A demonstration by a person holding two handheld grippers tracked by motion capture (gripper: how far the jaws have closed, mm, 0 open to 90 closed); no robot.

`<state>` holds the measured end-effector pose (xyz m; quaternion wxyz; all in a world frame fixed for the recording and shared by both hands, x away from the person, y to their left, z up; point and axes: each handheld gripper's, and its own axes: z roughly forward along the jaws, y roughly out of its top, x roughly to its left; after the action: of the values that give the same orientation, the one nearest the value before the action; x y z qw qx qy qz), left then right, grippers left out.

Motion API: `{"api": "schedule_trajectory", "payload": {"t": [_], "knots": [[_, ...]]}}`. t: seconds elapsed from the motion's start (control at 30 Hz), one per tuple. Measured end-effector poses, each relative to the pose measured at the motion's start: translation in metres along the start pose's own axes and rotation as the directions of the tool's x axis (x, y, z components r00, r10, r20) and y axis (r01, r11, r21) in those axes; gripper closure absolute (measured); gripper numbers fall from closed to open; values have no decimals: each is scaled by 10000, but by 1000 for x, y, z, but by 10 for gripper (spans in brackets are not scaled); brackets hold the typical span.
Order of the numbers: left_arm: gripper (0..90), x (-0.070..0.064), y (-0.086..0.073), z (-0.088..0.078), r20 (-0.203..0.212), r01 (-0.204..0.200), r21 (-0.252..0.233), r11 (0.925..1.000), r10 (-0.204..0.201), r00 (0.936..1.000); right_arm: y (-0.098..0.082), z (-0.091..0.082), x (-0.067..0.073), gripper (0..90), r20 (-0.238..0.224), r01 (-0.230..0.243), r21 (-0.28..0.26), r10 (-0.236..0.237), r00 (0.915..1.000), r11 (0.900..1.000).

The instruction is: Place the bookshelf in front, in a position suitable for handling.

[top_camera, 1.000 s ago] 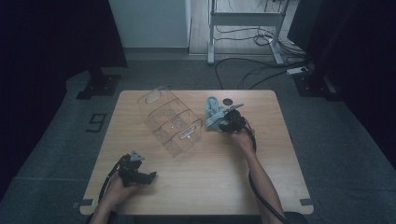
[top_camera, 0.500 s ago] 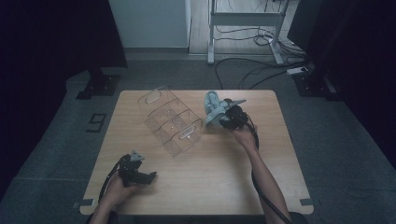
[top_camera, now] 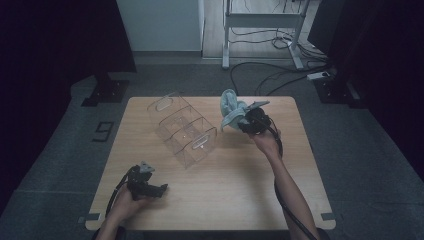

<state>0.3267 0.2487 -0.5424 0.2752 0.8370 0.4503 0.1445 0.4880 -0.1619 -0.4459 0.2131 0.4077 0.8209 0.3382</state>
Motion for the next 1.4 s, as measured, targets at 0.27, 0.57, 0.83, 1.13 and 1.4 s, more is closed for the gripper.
{"api": "schedule_trajectory", "payload": {"t": [0.27,0.57,0.83,1.13,1.4], "knots": [[0,0,0,0,8,-2,2,10000,2,10000,-3,-18,0,545,-57,16,-148,-17,10000,9999],[0,0,0,0,10,-4,0,10000,4,10000,-15,-37,3,545,-183,113,-251,-118,9998,9996],[0,-1,1,0,-16,1,30,10000,-1,10000,-28,-55,6,545,-319,162,-328,-173,9993,9993],[0,-2,2,0,-37,16,111,9999,-15,10000,-42,-71,12,545,-535,252,-353,-271,9982,9991],[0,-2,1,0,-25,5,79,10000,-5,10000,-54,-89,14,545,-586,244,-391,-267,9979,9989]]}}
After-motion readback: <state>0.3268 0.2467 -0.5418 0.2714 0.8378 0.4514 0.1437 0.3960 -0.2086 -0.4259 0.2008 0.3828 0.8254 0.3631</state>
